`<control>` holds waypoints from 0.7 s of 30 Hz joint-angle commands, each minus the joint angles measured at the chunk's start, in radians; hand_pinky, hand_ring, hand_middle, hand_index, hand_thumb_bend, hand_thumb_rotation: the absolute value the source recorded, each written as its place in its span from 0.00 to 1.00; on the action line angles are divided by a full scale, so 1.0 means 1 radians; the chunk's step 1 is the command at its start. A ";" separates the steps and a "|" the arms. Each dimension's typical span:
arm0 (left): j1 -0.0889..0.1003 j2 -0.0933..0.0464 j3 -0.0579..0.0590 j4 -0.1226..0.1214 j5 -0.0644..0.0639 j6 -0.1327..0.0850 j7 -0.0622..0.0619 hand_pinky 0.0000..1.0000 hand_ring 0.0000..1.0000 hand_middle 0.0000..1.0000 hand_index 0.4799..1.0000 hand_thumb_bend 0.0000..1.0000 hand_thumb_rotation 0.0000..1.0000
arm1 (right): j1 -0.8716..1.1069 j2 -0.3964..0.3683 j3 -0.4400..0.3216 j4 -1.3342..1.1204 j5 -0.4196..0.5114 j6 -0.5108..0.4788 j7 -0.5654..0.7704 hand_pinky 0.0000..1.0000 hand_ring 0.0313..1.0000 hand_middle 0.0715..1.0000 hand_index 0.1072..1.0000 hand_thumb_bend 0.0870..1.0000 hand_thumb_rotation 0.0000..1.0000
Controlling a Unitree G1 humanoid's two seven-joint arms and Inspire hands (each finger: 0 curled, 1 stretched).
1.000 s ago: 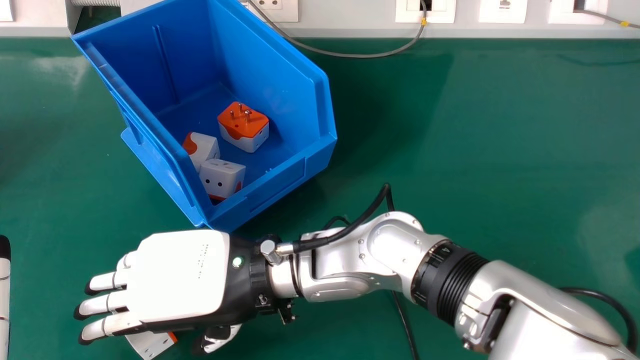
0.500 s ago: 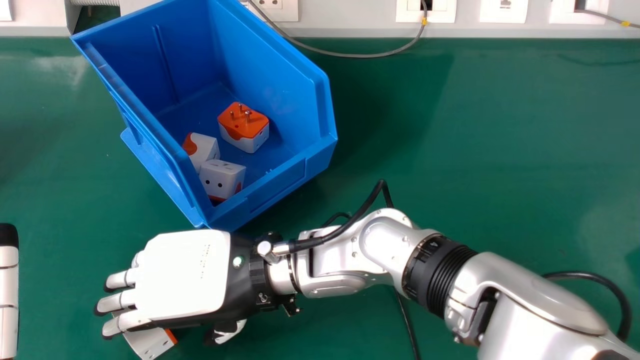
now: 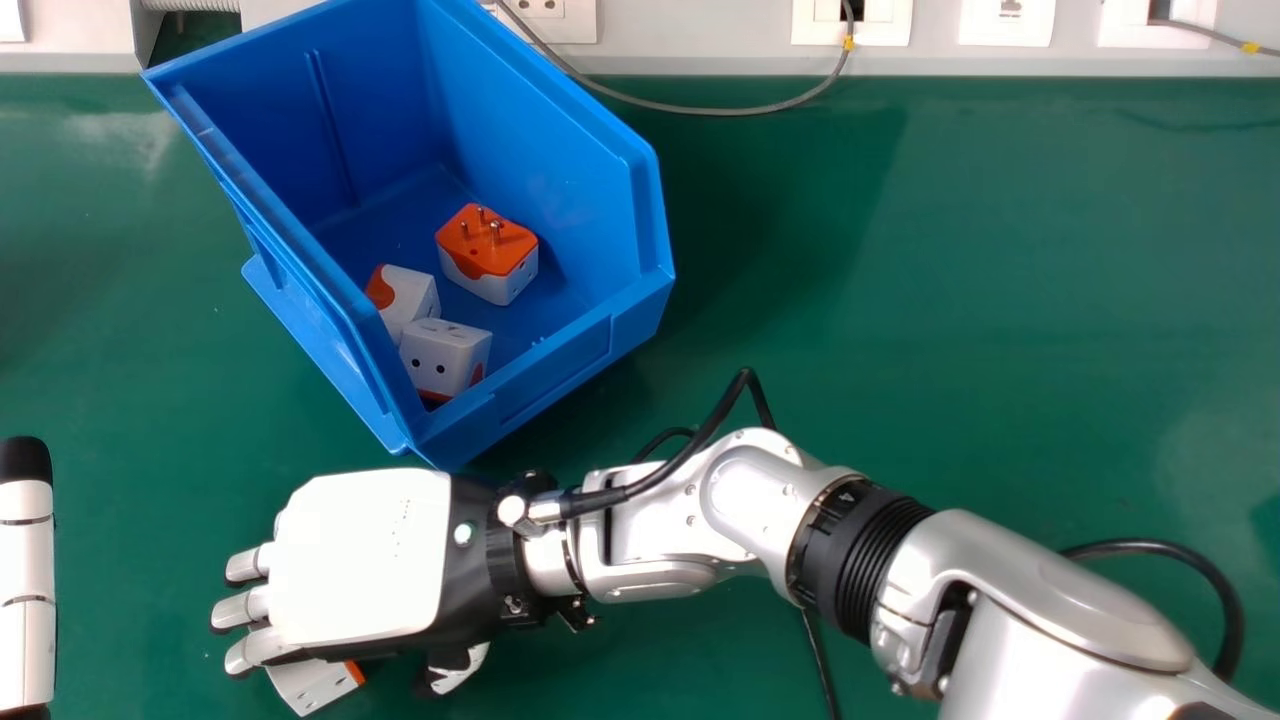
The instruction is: Pick all objects and put in blue box
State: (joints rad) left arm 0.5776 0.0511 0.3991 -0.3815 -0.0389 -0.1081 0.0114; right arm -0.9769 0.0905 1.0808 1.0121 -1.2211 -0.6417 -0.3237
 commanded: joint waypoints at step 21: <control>-0.006 -0.008 -0.023 -0.068 0.009 0.028 0.018 0.91 0.97 0.98 1.00 0.55 1.00 | -0.045 0.037 0.035 0.011 -0.009 0.045 -0.019 0.76 0.87 0.87 0.80 0.42 0.20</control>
State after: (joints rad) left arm 0.5723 0.0474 0.3764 -0.4168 -0.0357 -0.0749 0.0239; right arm -0.9975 0.1178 1.1142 1.0226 -1.2281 -0.6108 -0.3275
